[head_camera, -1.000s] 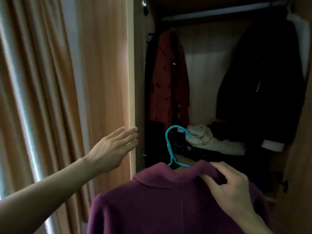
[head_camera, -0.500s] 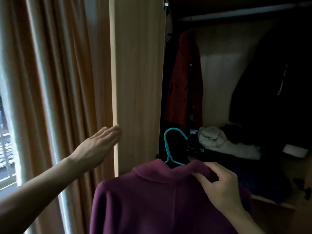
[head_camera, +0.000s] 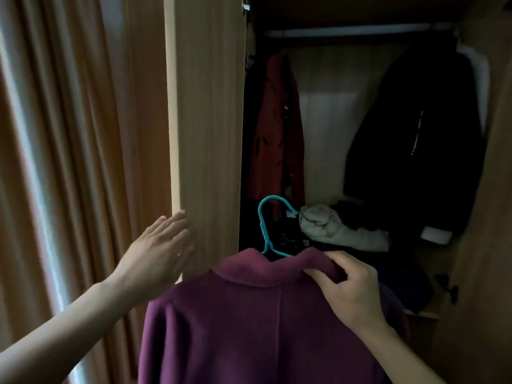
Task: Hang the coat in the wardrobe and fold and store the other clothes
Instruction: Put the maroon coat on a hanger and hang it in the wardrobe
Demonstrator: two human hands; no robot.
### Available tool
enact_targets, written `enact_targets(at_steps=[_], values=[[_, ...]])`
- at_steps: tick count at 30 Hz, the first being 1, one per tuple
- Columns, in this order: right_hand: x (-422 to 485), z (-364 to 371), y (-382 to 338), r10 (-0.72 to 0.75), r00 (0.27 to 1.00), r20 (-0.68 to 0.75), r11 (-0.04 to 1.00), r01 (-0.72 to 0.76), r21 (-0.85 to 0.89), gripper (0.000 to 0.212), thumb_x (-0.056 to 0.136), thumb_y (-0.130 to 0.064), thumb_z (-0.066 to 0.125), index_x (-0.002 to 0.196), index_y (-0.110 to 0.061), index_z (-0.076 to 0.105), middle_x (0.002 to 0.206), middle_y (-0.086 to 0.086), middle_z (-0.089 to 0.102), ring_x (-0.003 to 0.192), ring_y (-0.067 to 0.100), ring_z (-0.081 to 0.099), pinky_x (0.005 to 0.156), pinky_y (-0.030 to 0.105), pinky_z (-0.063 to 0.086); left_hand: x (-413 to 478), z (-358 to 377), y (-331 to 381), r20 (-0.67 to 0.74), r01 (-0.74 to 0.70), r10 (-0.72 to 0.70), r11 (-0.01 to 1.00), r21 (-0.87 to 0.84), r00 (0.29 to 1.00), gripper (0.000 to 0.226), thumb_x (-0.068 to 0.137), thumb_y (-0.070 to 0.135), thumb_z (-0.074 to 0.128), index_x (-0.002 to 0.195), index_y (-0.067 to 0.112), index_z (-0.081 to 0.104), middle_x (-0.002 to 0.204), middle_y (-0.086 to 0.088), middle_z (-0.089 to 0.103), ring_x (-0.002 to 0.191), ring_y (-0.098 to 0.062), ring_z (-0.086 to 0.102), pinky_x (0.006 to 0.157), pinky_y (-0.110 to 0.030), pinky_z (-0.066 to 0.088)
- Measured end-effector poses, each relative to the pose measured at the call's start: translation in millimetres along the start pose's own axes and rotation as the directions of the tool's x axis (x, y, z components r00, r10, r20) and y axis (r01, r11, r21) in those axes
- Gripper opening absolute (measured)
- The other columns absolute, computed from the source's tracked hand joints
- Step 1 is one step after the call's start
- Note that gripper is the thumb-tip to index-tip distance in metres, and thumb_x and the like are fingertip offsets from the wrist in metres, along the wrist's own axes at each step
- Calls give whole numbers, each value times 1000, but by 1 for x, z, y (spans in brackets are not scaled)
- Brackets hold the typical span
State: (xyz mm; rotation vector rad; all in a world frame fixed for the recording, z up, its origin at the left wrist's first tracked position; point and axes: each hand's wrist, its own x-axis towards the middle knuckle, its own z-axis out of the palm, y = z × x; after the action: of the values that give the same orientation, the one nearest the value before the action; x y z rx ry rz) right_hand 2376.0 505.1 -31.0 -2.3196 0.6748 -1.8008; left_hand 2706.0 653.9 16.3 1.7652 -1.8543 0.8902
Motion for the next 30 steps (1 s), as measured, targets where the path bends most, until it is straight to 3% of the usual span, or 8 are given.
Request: enact_targets(at_steps=[1,3,5,9,23,27,30], values=[[0,0,-1,-5,1000,-2,1000,5,-7,31,78,-43,79,93,-17,76,84,-18,70,76,4,68,65,29,57,3,-1,13,-34,15,-19,995,-103,999,44,98,43,35,118,20,67,118,10,63,122,-16,55,100,-38,47],[-1,0,-2,-3,1000,-7,1000,3,-14,35,80,-49,76,96,-18,75,86,-18,70,77,5,69,65,30,57,2,-1,38,-73,-34,14,957,-289,997,37,97,52,40,107,28,67,93,27,54,92,4,53,81,-21,45],[0,-1,-2,-3,1000,-16,1000,2,-27,35,80,-49,77,97,-18,75,87,-17,70,78,6,69,65,31,58,-2,9,55,-60,-36,11,895,-446,998,34,93,55,47,109,31,64,91,31,52,86,8,52,75,-11,42],[2,-3,-6,4,1000,-27,998,-6,-56,29,77,-39,81,95,-17,76,86,-17,71,78,6,69,66,33,58,-7,33,74,-164,-34,-77,812,-583,983,30,86,47,64,108,26,64,92,26,55,81,4,57,70,-6,40],[33,-42,-7,-92,992,-86,972,71,-226,30,79,-35,80,96,-11,72,87,-10,68,78,8,65,67,33,55,45,44,104,-469,-181,-87,849,-497,879,23,87,19,62,103,2,67,97,-3,62,86,-21,61,77,-33,51],[55,-56,14,-196,974,-118,935,149,-323,31,84,-39,75,97,-11,70,86,-9,66,75,6,60,66,33,53,79,40,117,-504,-185,-81,871,-456,860,22,85,13,61,102,1,67,96,-4,61,85,-22,60,78,-31,48],[75,-64,36,-203,965,-167,942,146,-301,27,82,-34,75,98,-13,70,87,-9,65,77,9,60,65,36,52,106,41,129,-536,-171,-85,896,-410,840,22,83,10,63,101,-1,68,94,-5,62,84,-21,59,78,-28,48]])
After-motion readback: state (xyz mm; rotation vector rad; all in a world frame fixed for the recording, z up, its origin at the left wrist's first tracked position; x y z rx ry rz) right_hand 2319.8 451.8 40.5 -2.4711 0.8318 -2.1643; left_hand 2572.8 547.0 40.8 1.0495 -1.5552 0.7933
